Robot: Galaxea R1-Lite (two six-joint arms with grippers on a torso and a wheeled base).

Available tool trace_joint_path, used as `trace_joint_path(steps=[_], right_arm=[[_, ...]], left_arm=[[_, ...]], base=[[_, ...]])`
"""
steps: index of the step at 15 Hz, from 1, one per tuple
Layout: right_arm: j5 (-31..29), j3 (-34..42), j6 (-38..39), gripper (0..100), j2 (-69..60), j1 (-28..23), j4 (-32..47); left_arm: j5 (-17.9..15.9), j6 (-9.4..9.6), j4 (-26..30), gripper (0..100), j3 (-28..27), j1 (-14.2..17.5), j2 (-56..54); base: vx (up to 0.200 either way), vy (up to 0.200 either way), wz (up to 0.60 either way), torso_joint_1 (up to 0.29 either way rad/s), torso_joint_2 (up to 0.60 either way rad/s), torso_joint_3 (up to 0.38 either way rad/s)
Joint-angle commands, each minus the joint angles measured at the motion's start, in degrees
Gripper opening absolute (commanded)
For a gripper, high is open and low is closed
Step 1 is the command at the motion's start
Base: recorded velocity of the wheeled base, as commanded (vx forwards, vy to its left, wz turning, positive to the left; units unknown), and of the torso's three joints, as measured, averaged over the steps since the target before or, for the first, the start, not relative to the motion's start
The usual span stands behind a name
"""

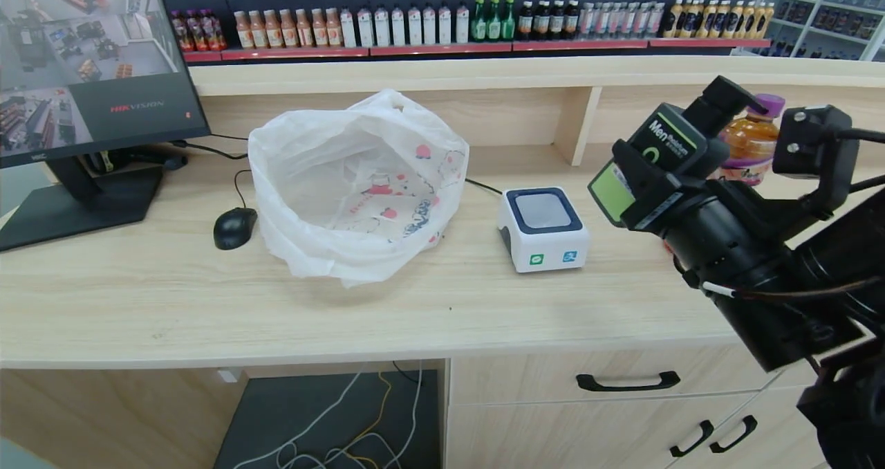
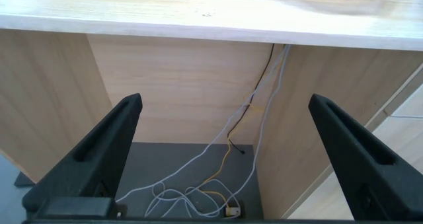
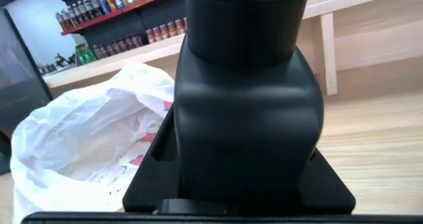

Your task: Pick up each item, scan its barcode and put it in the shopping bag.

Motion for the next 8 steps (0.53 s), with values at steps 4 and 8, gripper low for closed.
trace_joint_path(steps=[4,8], right_arm=[[-0.1,-15.9,12.7,0,9.2,0.1,7.2],[-0.1,-21.9,22.4,0,14.5,0.1,7.4]], left_arm=[[0.0,0.00,0.0,100,0.0,0.0,0.0],[0.0,0.00,0.0,100,0.0,0.0,0.0]], base=[[0.000,0.000,0.00,0.000,0.00,0.000],[0.000,0.000,0.00,0.000,0.00,0.000]])
